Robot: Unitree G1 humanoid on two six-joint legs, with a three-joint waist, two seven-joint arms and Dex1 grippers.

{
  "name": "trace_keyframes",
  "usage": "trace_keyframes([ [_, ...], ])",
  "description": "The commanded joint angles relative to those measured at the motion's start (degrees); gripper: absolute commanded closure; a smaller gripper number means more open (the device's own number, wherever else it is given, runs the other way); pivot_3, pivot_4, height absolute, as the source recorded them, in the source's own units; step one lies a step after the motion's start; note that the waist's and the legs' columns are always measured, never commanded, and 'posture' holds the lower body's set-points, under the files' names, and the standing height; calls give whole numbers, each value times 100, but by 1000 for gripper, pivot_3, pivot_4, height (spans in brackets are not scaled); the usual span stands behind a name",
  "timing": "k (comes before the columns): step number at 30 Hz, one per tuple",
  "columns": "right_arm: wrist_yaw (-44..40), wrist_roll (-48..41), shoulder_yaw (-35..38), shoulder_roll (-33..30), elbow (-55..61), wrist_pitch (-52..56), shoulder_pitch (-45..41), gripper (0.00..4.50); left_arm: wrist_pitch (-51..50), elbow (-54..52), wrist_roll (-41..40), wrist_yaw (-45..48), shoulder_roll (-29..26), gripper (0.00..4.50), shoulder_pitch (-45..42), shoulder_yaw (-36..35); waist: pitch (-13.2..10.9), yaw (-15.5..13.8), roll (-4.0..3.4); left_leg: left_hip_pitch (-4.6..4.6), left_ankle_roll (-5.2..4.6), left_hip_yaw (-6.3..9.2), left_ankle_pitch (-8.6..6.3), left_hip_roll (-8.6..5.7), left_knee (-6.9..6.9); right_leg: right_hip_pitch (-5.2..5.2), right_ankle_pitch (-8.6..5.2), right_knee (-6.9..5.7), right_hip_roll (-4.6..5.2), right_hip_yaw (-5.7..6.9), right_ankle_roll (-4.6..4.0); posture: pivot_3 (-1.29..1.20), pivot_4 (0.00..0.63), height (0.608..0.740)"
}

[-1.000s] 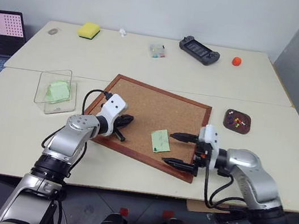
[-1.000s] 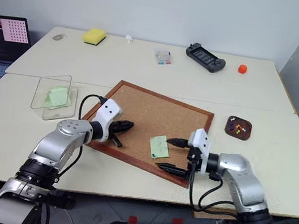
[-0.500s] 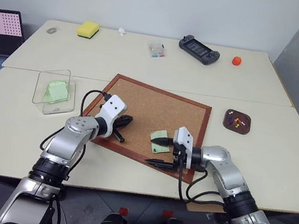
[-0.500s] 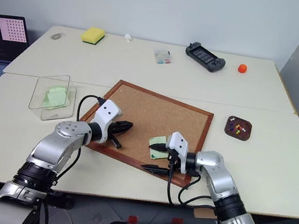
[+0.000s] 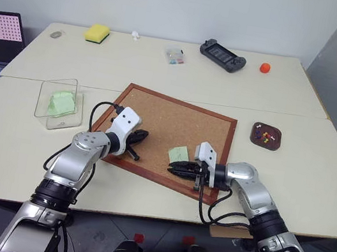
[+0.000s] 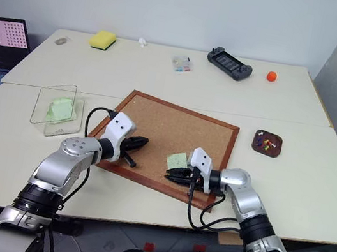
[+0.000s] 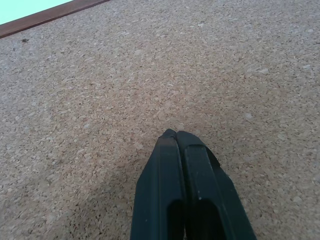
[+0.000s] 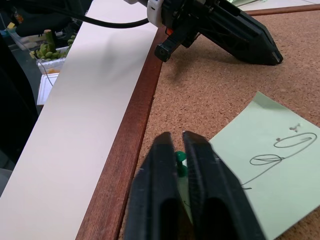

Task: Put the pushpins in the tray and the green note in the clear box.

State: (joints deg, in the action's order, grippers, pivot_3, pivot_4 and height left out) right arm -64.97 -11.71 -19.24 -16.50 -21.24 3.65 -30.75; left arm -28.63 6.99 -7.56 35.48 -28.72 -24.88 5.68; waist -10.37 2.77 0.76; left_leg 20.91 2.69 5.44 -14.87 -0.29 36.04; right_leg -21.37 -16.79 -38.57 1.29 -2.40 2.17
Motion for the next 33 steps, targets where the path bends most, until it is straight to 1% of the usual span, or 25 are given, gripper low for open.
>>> trace_keyframes([
  [1,22,-21,182,39,31,-35,-156,4448,-332,313,162,-21,-10,4500,199,141,0,0,0,0,0,0,0,0,0,0,0,0,0,0,0,0,150,740],
  [7,6,87,106,26,51,-171,-157,4448,-333,324,160,-26,-2,4500,185,141,0,0,0,0,0,0,0,0,1,0,0,-1,0,0,0,0,150,740],
  [15,-106,-166,224,29,672,55,-165,4448,-352,299,157,-18,-20,4500,220,135,0,0,0,0,0,0,0,0,0,0,0,-1,0,0,0,0,150,740],
  [26,-45,-205,298,-99,1247,309,-195,4448,-273,398,186,-9,53,4500,156,196,0,-7,0,0,0,2,0,-1,0,0,0,-1,1,2,0,0,150,740],
  [29,-23,-184,341,-161,1299,282,-235,4448,-184,357,128,72,71,4500,133,183,0,-12,0,0,0,2,0,-2,1,1,0,-1,2,2,0,0,150,740],
  [31,7,-184,383,-185,1314,278,-267,4448,-263,216,-85,187,115,4500,138,59,0,-16,0,0,0,2,0,-2,0,1,0,-1,2,2,0,0,150,740],
  [33,38,-199,428,-201,1322,289,-292,4500,-414,54,-352,293,158,4105,135,-133,-1,-19,0,1,0,2,0,-2,1,0,0,-1,2,2,0,0,150,740],
])
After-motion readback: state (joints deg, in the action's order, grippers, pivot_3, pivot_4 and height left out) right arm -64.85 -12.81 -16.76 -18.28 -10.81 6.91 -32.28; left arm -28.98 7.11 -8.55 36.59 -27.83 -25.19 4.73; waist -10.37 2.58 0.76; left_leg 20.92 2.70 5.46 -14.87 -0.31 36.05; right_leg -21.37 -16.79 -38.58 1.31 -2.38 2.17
